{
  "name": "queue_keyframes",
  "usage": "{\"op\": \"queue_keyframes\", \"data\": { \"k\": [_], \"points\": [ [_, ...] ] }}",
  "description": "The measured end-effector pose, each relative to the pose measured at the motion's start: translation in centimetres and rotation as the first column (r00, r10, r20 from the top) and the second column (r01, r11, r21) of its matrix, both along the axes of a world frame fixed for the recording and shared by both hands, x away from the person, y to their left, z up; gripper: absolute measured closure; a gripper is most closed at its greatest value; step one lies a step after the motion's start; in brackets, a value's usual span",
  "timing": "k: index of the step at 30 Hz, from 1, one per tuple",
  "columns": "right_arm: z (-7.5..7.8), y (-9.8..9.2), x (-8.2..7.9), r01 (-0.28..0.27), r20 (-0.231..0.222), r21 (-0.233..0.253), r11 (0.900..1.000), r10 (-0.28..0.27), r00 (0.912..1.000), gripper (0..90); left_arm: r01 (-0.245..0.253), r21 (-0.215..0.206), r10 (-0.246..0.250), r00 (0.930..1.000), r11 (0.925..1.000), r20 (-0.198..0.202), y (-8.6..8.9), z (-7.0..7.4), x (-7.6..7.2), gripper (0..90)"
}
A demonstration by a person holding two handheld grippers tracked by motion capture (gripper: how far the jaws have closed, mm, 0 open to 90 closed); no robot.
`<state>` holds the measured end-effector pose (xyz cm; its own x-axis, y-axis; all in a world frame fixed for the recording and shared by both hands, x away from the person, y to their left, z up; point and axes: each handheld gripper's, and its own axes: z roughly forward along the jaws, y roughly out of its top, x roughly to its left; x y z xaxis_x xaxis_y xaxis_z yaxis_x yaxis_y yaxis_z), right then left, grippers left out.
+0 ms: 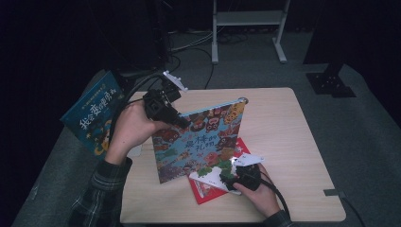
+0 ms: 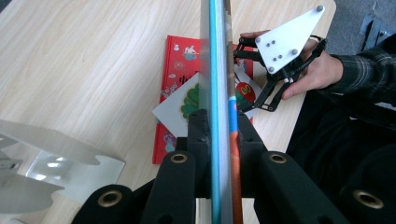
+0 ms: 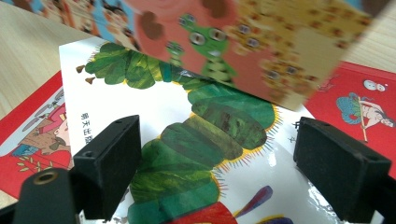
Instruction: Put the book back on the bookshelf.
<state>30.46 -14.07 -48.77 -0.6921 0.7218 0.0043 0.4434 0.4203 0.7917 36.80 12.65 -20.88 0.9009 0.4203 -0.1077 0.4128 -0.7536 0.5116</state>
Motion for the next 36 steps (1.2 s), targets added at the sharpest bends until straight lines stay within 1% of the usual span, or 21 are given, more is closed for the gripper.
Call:
{"op": "queue_keyframes", "data": {
  "k": [3, 5, 10, 13, 14, 15, 16, 17, 20, 24, 27, 31, 36],
  "points": [
    [0.0, 0.0, 0.0, 0.0, 0.002, 0.0, 1.0, 0.0, 1.0, 14.3, -0.009, -0.007, 0.009, 1.0, 0.9999, -0.001, 0.8, 0.4, -0.3, 80.5],
    [0.0, 0.0, 0.0, 0.002, -0.003, 0.003, 1.0, -0.002, 1.0, 14.3, -0.011, -0.003, 0.011, 0.9999, 0.9999, 0.001, 1.3, 0.7, -0.5, 80.5],
    [0.0, 0.0, -0.1, 0.003, -0.004, 0.006, 1.0, -0.003, 1.0, 14.3, -0.043, 0.008, 0.043, 0.9991, 0.9991, 0.008, 2.9, 1.5, -1.1, 80.5],
    [0.0, 0.0, -0.1, 0.003, -0.006, 0.006, 1.0, -0.003, 1.0, 14.3, -0.062, 0.01, 0.062, 0.9979, 0.998, 0.017, 4.2, 1.8, -1.5, 80.5],
    [0.0, 0.1, -0.1, 0.005, -0.012, 0.007, 1.0, -0.005, 0.9999, 14.3, -0.07, 0.014, 0.07, 0.9974, 0.9975, 0.017, 4.8, 2.0, -1.6, 80.5],
    [0.0, 0.1, -0.1, 0.002, -0.011, 0.007, 1.0, -0.002, 0.9999, 14.3, -0.074, 0.013, 0.074, 0.9971, 0.9972, 0.018, 5.1, 2.0, -1.7, 80.5],
    [0.0, 0.1, -0.1, 0.003, -0.011, 0.007, 1.0, -0.002, 0.9999, 14.3, -0.088, 0.007, 0.088, 0.9959, 0.9961, 0.02, 5.7, 2.2, -1.9, 80.5],
    [0.0, 0.1, -0.1, 0.004, -0.01, 0.006, 1.0, -0.004, 0.9999, 14.3, -0.092, 0.012, 0.092, 0.9954, 0.9956, 0.026, 6.2, 2.3, -2.0, 80.5],
    [0.0, 0.1, -0.1, 0.004, -0.01, 0.008, 1.0, -0.004, 0.9999, 14.3, -0.118, 0.003, 0.118, 0.9924, 0.993, 0.037, 7.7, 2.6, -2.5, 80.5],
    [0.0, 0.1, 0.0, 0.002, -0.007, 0.004, 1.0, -0.002, 1.0, 14.3, -0.153, -0.021, 0.154, 0.9873, 0.988, 0.04, 9.8, 2.9, -3.0, 80.5],
    [0.0, 0.1, -0.1, 0.002, -0.008, 0.007, 1.0, -0.002, 1.0, 14.3, -0.179, -0.03, 0.18, 0.9827, 0.9834, 0.043, 11.2, 3.2, -3.4, 80.5],
    [0.0, 0.1, -0.1, 0.002, -0.008, 0.007, 1.0, -0.002, 1.0, 14.3, -0.209, -0.027, 0.21, 0.9765, 0.9775, 0.047, 12.8, 3.4, -4.0, 80.5],
    [0.0, 0.1, -0.1, 0.002, -0.008, 0.006, 1.0, -0.002, 1.0, 14.3, -0.253, -0.032, 0.254, 0.9659, 0.9669, 0.048, 15.0, 3.4, -4.7, 80.5]
  ]
}}
